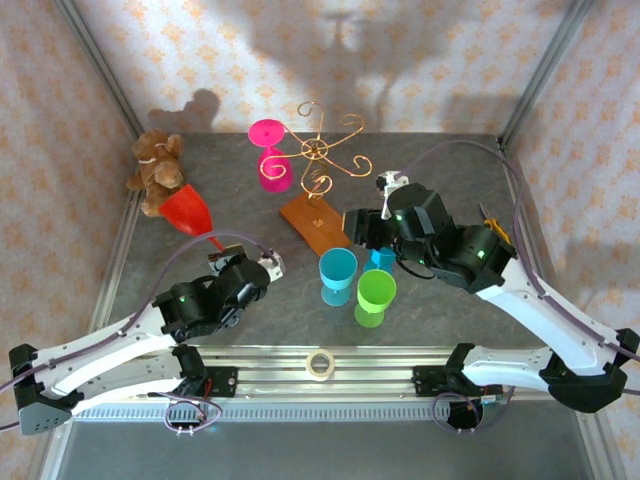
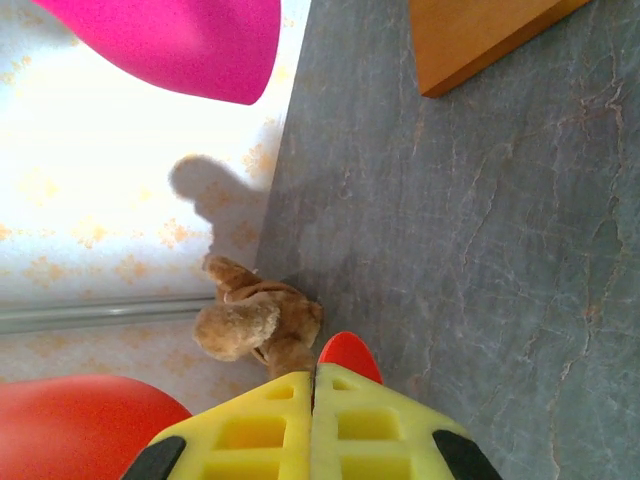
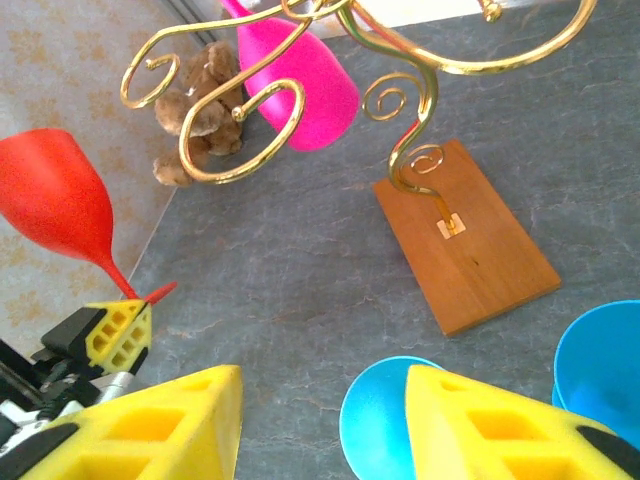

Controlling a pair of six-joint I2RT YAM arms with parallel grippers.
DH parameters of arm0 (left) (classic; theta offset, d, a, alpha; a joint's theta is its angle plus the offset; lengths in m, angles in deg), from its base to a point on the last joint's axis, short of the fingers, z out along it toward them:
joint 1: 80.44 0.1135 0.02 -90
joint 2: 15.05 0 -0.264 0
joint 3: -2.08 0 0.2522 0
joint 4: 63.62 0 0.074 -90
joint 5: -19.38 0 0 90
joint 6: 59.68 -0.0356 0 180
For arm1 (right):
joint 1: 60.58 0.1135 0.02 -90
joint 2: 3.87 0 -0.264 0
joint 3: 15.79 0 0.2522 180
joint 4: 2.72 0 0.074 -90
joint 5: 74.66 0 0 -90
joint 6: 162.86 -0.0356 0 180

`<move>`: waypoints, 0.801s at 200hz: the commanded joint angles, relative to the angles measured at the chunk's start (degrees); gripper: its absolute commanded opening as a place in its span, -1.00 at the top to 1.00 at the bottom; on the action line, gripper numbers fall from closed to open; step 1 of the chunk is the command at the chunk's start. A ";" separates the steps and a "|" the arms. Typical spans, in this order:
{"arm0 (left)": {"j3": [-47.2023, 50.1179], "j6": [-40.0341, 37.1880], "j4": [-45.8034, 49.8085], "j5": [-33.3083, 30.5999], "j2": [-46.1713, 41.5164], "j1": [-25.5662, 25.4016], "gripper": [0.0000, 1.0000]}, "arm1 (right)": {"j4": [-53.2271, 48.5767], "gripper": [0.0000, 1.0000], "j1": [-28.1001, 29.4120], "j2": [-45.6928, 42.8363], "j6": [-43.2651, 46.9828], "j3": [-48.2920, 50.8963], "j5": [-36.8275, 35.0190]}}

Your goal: Take the wine glass off the wine glass rack

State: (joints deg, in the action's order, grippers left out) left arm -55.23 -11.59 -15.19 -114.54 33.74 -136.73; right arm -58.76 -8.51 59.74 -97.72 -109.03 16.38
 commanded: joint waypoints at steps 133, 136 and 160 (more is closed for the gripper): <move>12.85 -17.75 -11.74 -9.61 -6.61 -3.82 1.00 | -0.56 0.02 -0.15 2.46 1.74 -5.95 10.15; 12.94 -17.89 -11.59 -9.68 -6.69 -3.76 1.00 | -0.67 0.02 -0.14 2.66 1.80 -6.42 10.59; 14.77 -19.34 -12.92 -9.56 -7.80 -4.10 1.00 | -2.34 0.00 -0.15 5.10 3.15 -10.40 14.15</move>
State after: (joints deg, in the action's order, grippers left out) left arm -42.61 -28.16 -26.14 -121.71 27.38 -140.10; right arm -58.44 -8.51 63.00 -96.59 -115.15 26.37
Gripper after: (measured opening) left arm 0.045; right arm 0.494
